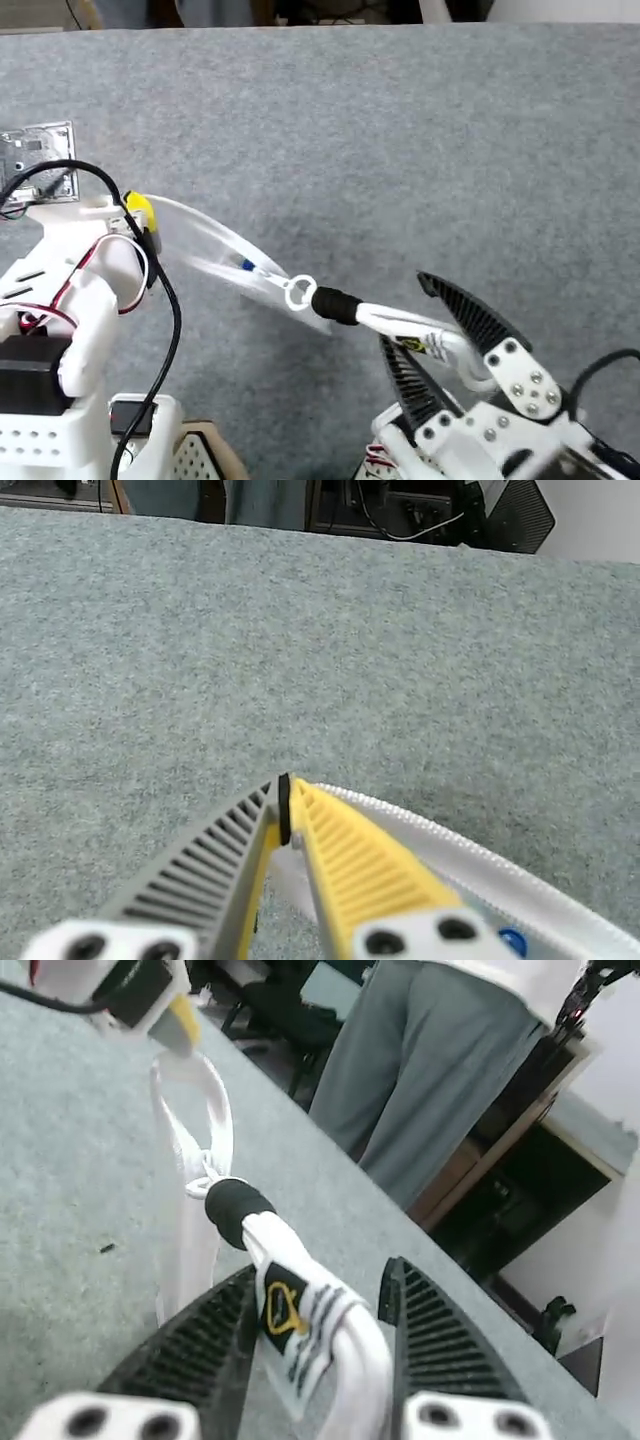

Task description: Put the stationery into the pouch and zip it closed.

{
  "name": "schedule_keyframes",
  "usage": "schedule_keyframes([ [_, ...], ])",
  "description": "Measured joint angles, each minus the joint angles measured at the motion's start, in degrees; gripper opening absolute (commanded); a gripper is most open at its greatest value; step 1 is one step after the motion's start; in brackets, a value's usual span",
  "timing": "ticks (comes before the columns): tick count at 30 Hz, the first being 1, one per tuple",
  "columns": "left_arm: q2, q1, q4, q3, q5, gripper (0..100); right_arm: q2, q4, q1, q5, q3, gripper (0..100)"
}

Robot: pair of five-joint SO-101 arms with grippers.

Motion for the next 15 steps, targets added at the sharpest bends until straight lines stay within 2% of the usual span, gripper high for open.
schedule_keyframes([
  [6, 0.8, -0.2, -0.1, 0.1, 0.0, 3, -0.7, 0.6, 0.1, 0.0, -2.1, 15.8],
  [10, 0.7, -0.2, -0.1, 0.1, 0.0, 3, -0.7, 0.7, 0.1, 0.0, -2.1, 0.9],
  [12, 0.7, -0.2, -0.1, 0.1, 0.0, 3, -0.7, 0.7, 0.1, 0.0, -2.1, 3.3],
  [15, 0.7, -0.2, -0.1, 0.1, 0.0, 3, -0.7, 0.7, 0.0, 0.0, -2.1, 1.1],
])
